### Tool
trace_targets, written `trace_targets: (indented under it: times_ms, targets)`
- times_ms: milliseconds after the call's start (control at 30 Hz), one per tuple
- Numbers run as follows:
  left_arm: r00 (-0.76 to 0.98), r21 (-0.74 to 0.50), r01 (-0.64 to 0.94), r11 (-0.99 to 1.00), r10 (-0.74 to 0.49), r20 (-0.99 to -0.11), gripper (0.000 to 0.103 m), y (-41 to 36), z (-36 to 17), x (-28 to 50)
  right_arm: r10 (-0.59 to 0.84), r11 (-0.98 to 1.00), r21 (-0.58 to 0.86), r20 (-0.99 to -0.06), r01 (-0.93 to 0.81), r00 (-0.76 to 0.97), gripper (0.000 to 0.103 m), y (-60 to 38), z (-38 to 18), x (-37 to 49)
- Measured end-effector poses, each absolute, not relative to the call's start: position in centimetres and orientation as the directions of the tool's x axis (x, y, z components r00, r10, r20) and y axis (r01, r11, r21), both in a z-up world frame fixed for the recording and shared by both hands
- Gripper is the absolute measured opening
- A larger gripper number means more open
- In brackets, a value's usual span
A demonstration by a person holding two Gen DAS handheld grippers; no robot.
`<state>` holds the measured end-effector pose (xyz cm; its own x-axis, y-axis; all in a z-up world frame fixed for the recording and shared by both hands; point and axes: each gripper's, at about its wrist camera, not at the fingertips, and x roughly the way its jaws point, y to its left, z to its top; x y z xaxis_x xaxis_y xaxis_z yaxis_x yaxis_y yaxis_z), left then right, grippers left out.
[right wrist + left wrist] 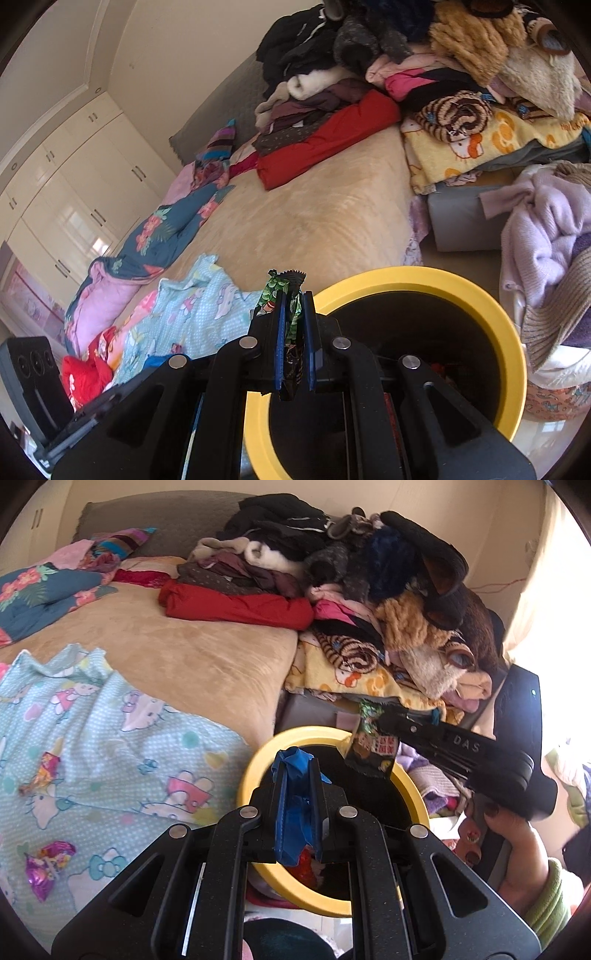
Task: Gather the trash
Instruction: 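Carry the blue glove and snack pack in both grippers over the bin, then open both grippers to drop the glove and snack pack into the bin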
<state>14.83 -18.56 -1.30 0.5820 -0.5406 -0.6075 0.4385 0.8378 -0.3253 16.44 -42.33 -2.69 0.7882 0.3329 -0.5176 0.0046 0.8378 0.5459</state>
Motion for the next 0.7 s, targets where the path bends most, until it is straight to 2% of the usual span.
trace_targets:
  times_ms: [700]
  targets:
    - [0.453,-0.304,0.536,0.787,-0.573,-0.683,0.006,-25.4,-6.1,14.3,0.252,0.813,0.561,-0.582,0.157,0.773,0.009,-47.0,-5.5,16.1]
